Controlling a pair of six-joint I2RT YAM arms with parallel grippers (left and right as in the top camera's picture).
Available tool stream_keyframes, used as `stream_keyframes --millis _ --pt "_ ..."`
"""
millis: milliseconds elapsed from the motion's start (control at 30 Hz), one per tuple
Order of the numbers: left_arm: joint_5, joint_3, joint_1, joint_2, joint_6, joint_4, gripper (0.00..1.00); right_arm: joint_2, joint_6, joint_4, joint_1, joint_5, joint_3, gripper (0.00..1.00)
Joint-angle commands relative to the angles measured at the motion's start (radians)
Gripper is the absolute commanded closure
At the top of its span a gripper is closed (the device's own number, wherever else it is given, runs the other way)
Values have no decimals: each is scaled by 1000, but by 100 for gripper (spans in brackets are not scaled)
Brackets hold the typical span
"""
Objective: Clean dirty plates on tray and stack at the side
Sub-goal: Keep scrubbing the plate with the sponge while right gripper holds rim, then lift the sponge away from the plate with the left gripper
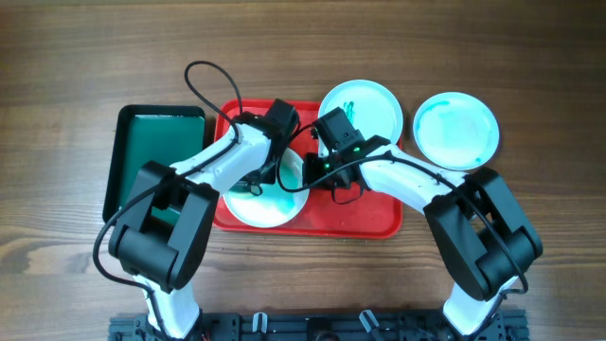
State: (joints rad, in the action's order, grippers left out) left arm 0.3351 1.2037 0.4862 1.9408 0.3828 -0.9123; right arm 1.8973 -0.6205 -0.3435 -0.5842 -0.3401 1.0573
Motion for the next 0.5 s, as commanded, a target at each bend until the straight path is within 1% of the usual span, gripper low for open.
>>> stream_keyframes --millis 0,100,200,267,333,467 --pt "-308 -36 -11 36 -143 -80 96 14 0 -1 4 -5 3 96" --pt "-505 -33 -11 36 -272 -119 96 14 1 -1 4 -11 3 96" --pt "-646 -24 -11 36 -374 -121 96 14 1 -1 4 -11 3 96" --pt "-708 -9 -11 36 -418 -121 96 14 1 -1 4 -15 3 96" --pt "-724 16 -11 36 -436 -116 96 14 5 -1 4 -19 3 96" --pt "-724 104 -29 36 -427 -71 96 14 9 0 4 -22 3 96"
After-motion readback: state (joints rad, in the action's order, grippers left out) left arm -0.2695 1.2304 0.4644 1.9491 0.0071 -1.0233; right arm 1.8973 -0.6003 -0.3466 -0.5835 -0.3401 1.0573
